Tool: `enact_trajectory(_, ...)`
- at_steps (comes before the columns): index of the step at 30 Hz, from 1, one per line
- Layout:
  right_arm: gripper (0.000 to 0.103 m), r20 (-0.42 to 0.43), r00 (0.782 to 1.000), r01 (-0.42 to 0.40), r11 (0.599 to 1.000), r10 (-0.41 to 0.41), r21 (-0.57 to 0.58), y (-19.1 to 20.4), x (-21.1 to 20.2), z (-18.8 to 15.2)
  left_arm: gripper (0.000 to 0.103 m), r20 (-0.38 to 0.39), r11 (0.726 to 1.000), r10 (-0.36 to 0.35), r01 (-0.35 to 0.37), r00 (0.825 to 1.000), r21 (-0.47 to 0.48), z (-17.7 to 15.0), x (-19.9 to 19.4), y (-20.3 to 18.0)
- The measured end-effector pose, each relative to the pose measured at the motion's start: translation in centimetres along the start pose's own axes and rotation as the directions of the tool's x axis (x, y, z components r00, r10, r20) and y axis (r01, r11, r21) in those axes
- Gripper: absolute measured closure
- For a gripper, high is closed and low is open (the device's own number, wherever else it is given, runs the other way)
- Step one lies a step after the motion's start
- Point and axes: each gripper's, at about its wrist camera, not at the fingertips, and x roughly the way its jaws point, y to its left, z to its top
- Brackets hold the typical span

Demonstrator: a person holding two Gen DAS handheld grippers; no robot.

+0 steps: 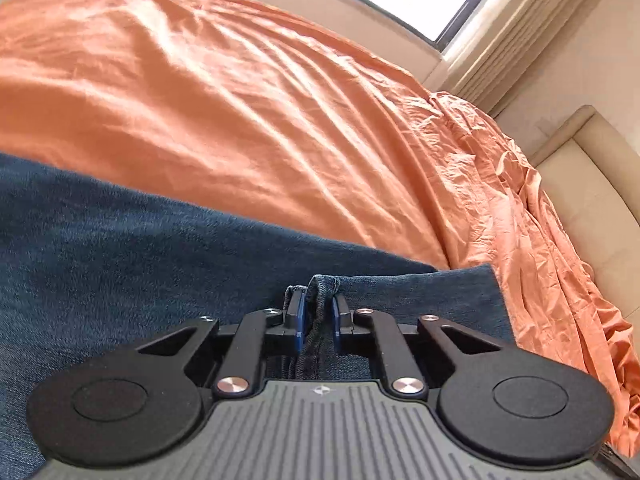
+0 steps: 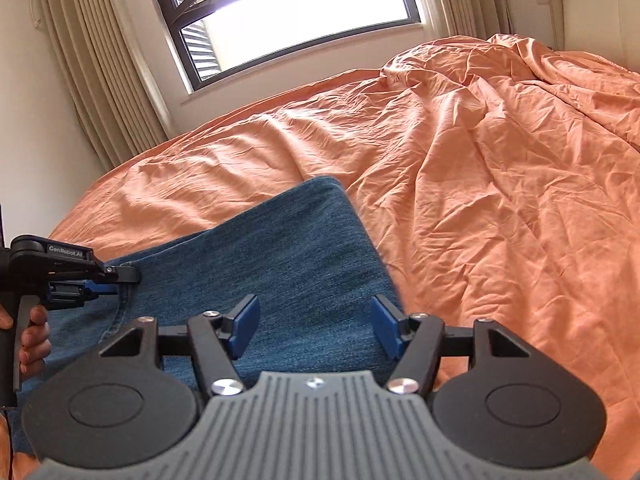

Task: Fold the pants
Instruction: 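Grasp the folded hem edge with the left gripper and smooth it flat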

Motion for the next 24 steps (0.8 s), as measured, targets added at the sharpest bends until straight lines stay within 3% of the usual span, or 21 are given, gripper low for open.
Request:
enact_trajectory(3,0.048,0.000,1.000,-0.009,1.000,0.009,-0.009,-0.2,-0.4,0.8,0.093,0.054,0.998,-0.005,0.002,0.999,0.066,1.0,-1.9,-1.5)
enact_trajectory(4,0.055,-0.004,1.000,-0.016,1.000,0.016,-0.015,-0.2,-0.4,1.2,0.093,0.060,0.997,-0.002,-0.003,0.998,0.077,1.5,-2.2,-1.6)
enact_trajectory(8,0.080,-0.020,1.000,-0.017,0.997,0.016,-0.076,0.0,0.8,3.2,0.093,-0.015,0.991,0.066,-0.064,0.998,0.119,2.1,-0.5,-1.2)
enact_trajectory(11,0.092,-0.047,0.999,-0.004,0.996,-0.001,-0.092,0.0,3.0,5.2,0.093,-0.045,0.981,0.124,-0.115,0.991,0.156,1.2,1.3,-0.8)
enact_trajectory(16,0.099,-0.089,0.996,-0.015,0.994,0.005,-0.105,0.0,8.1,8.8,0.093,-0.061,0.985,0.126,-0.117,0.990,0.125,0.6,2.7,0.3)
enact_trajectory(20,0.099,-0.138,0.990,-0.025,0.994,0.011,-0.103,0.6,12.4,10.5,0.091,-0.073,0.989,0.087,-0.077,0.994,0.124,0.7,2.6,0.9)
enact_trajectory(23,0.101,-0.197,0.979,0.032,0.991,-0.057,-0.131,0.7,15.3,10.3,0.082,-0.087,0.996,0.045,-0.037,0.995,0.086,1.0,2.2,1.7)
enact_trajectory(24,0.102,-0.224,0.970,0.062,0.988,-0.093,-0.142,0.4,16.2,10.0,0.075,-0.091,0.997,0.034,-0.027,0.995,0.075,1.1,2.0,1.8)
